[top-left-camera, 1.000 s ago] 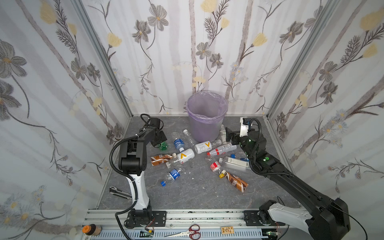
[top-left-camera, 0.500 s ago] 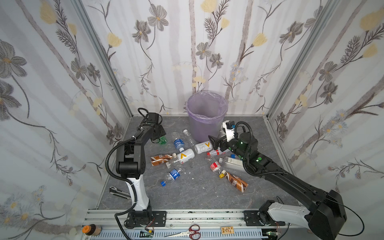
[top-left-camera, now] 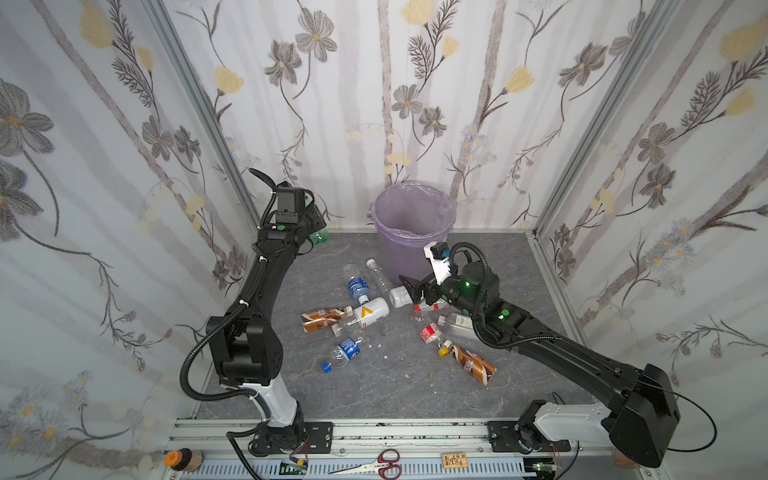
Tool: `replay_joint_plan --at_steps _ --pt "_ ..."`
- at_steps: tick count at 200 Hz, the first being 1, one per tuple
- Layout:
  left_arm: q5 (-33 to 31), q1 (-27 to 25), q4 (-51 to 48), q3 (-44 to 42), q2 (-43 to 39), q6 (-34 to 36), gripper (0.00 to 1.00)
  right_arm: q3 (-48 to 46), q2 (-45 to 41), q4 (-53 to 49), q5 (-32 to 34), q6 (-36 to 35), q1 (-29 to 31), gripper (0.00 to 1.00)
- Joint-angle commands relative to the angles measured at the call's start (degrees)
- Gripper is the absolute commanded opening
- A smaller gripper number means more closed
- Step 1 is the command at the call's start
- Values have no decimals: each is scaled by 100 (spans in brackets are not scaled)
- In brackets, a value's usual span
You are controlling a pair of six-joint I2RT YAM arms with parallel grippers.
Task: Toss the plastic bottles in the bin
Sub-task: 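Lift the green bottle over the bin with the left gripper and release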
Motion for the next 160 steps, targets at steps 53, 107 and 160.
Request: replay_joint_plan --at_steps 53,107,160 --pt "-341 -1678 1942 1435 -333 1069 55 -76 -587 238 856 0 -38 100" --pt "-208 -2410 3887 1319 101 1251 58 -579 -1416 287 1086 281 -488 100" --pt "-120 -2404 1802 3393 2305 566 100 -839 -1702 210 1071 482 -645 100"
